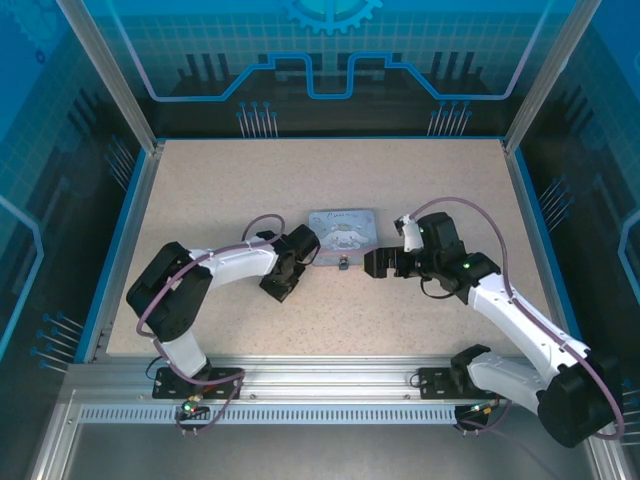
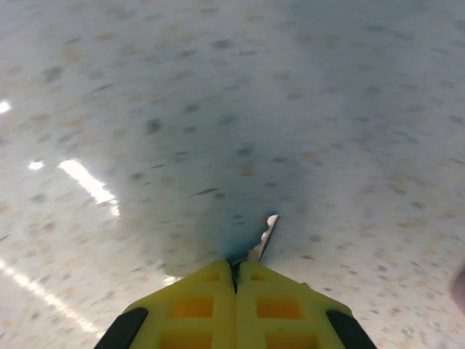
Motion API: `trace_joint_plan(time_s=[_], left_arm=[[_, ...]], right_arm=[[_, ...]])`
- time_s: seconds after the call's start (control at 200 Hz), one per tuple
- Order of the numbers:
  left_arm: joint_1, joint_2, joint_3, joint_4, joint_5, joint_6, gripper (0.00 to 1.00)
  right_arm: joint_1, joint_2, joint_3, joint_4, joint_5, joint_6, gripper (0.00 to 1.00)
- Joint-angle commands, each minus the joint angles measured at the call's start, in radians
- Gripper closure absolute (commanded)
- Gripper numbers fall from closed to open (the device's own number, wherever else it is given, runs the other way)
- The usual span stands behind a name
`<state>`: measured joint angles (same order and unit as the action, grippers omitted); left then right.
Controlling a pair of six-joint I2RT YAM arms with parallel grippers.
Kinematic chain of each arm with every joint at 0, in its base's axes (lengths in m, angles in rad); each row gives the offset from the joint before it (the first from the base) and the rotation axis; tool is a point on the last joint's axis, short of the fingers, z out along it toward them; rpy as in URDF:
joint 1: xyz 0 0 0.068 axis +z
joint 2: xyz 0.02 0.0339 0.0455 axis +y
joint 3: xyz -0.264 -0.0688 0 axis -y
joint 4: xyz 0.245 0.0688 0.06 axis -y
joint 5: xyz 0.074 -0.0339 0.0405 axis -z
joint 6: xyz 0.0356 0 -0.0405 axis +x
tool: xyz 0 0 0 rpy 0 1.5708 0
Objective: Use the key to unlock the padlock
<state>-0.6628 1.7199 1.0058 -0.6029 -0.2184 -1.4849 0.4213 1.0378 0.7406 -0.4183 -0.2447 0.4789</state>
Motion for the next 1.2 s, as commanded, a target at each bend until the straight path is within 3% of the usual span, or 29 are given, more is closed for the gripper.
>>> trace_joint_plan(time_s=[0.0, 0.25, 0.345, 0.535, 0.67, 0.95, 1.091, 1.196], left_arm=[[0.002, -0.087, -0.032, 0.117, -0.024, 0.249, 1.0], [-0.035, -0.376, -0.12, 0.271, 0.029, 0.56, 1.0], [-0.046, -0.467, -0.169, 0.403, 0.079, 0.675, 1.0], [-0.058, -0.547, -0.214, 0.625, 0.164, 0.816, 1.0], [-0.069, -0.546, -0.221, 0.769, 0.218, 0.851, 1.0], [-0.092, -0.469, -0.168, 0.907, 0.306, 0.855, 1.0], [-0.102, -0.435, -0.143, 0.916, 0.323, 0.853, 1.0], [-0.106, -0.418, -0.133, 0.921, 0.316, 0.848, 1.0]], right_arm=[[-0.034, -0.007, -0.018, -0.016, -0.027, 0.045, 0.0], [-0.109, 0.013, -0.07, 0.155, -0.23, 0.199, 0.0], [-0.114, 0.012, -0.091, 0.26, -0.305, 0.274, 0.0], [-0.118, 0.004, -0.094, 0.414, -0.383, 0.393, 0.0], [-0.119, 0.011, -0.066, 0.458, -0.393, 0.464, 0.04], [-0.115, 0.051, -0.037, 0.591, -0.411, 0.586, 0.27], [-0.112, 0.062, -0.016, 0.597, -0.412, 0.587, 0.39], [-0.106, 0.066, -0.02, 0.614, -0.41, 0.607, 0.4]])
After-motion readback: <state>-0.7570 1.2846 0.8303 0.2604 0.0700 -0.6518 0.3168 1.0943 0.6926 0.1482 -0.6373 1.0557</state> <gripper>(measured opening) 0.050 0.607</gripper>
